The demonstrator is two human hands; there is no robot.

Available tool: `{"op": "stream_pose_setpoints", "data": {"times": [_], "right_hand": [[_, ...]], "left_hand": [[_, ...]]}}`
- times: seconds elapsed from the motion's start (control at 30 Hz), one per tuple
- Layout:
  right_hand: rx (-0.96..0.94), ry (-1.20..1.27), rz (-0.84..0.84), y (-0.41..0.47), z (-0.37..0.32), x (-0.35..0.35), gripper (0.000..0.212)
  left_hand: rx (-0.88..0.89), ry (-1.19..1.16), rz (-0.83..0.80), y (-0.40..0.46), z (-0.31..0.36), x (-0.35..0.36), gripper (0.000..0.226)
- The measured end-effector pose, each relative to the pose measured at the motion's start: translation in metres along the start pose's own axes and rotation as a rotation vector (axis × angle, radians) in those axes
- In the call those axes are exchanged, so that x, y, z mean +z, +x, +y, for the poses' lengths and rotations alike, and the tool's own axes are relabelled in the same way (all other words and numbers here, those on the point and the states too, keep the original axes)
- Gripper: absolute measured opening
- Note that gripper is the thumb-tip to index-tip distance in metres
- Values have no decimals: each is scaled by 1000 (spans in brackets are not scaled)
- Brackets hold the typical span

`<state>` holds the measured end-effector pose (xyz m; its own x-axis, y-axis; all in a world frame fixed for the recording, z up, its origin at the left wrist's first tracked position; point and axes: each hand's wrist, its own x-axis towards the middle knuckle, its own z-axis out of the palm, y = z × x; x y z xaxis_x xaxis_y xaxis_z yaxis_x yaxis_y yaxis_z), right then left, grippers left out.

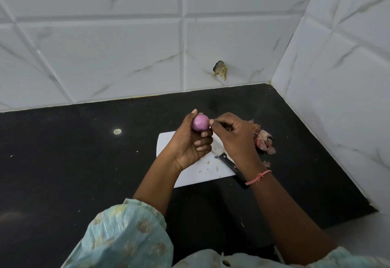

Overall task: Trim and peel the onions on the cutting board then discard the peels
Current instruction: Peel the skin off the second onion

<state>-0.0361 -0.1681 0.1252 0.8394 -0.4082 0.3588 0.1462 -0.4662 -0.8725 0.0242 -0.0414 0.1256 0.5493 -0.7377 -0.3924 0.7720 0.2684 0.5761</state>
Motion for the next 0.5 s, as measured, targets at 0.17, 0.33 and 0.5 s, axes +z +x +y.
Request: {"op": "stream_pose_setpoints", "data": {"times": [0.17,0.33,0.5], "right_hand": [[66,35,51,0,1,3,7],[96,132,145,0,-3,4,24],[205,206,3,4,-9,0,34]], "left_hand": [[-8,-27,-20,0,-1,-1,51],[-7,-49,-15,0,-1,2,49],[8,-35,10,0,-1,0,51]]}}
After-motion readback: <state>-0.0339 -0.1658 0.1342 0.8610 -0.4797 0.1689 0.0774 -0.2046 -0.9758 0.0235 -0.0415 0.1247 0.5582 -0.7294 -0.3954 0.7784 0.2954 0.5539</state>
